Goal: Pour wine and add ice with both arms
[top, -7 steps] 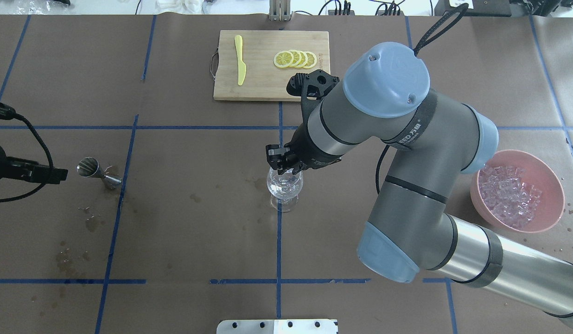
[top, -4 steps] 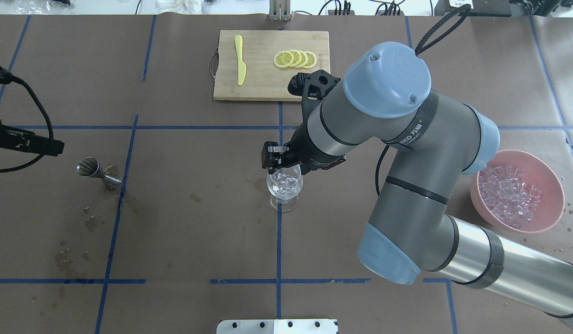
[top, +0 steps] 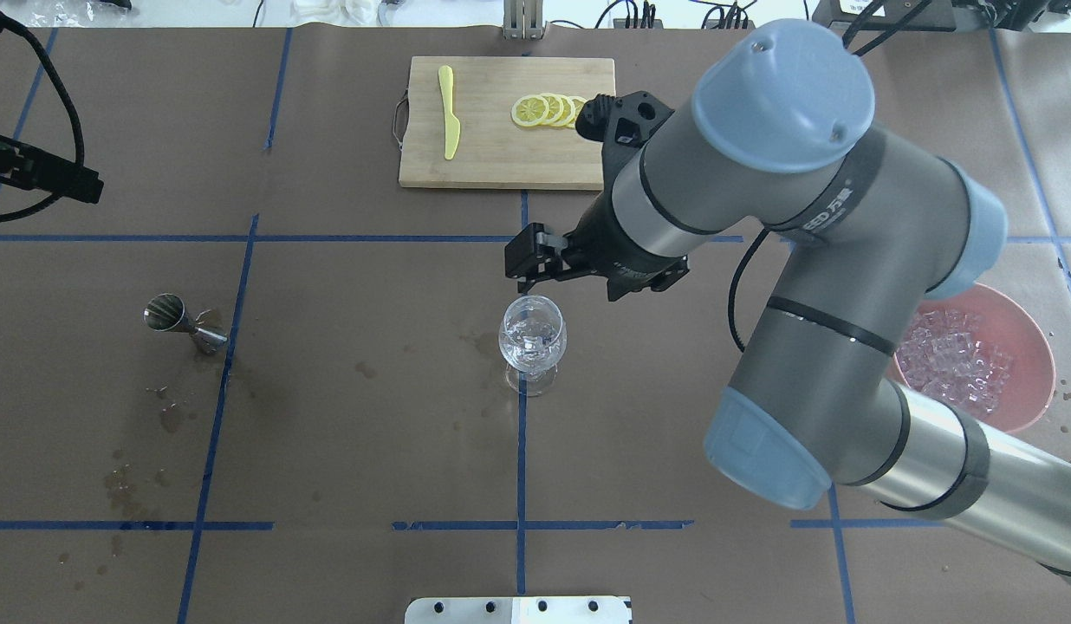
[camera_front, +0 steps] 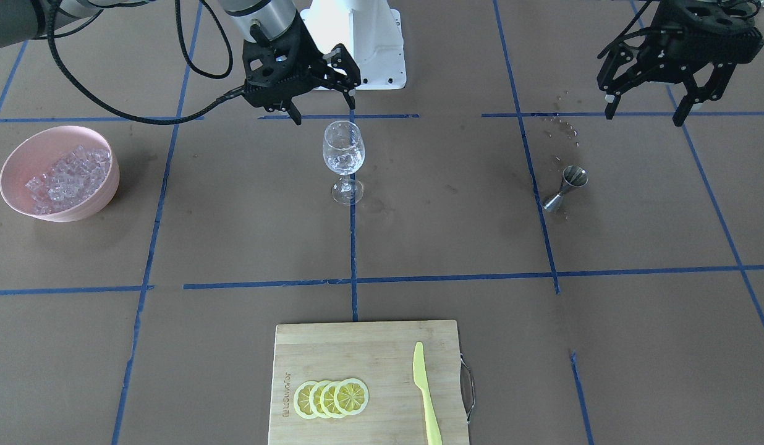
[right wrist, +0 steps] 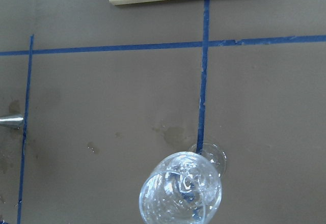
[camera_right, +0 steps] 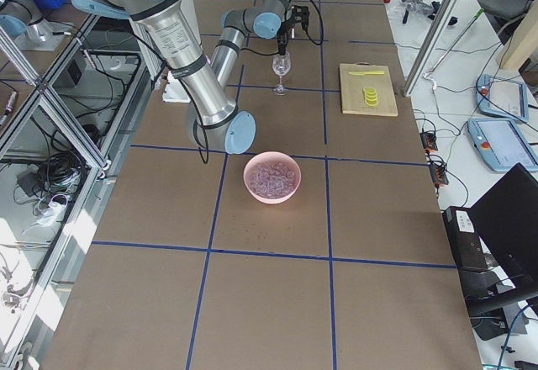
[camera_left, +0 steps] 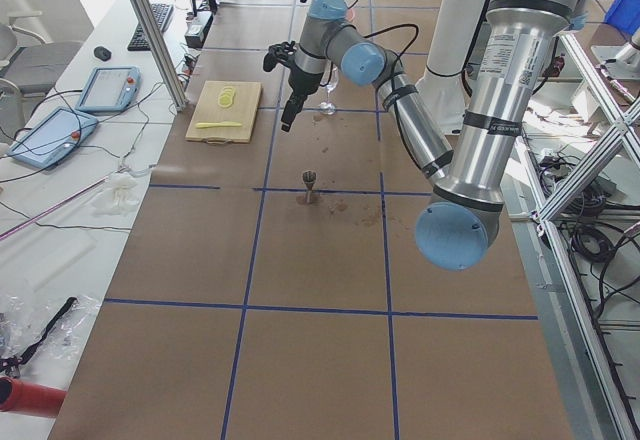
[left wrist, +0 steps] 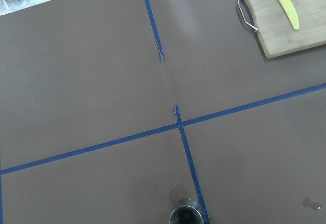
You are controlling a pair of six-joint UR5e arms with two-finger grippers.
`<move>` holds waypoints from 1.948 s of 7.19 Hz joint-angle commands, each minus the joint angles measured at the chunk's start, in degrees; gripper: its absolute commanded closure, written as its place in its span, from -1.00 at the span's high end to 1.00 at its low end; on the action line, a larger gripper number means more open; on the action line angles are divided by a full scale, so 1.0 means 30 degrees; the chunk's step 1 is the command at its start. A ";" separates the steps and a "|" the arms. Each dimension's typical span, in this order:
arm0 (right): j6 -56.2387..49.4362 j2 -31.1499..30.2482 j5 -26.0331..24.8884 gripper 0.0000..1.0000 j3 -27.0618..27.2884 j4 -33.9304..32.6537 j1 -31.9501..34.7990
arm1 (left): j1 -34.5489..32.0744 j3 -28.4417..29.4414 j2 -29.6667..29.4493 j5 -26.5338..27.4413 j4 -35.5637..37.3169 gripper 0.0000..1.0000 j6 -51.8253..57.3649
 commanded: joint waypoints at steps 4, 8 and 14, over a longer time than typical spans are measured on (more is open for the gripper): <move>-1.1263 -0.2892 0.1879 1.00 -0.1035 -0.4732 0.6654 | -0.4622 0.6990 -0.1661 -0.3647 -0.2469 1.00 0.5833; -2.0824 -0.5971 0.2084 1.00 -0.2965 -0.5564 1.1079 | -0.8573 1.2526 -0.1368 -0.5438 -0.2773 1.00 1.1737; -2.4628 -1.0395 0.4165 1.00 -0.3351 -0.5214 1.4811 | -0.9873 1.4124 0.1910 -0.6816 -0.3329 1.00 1.1992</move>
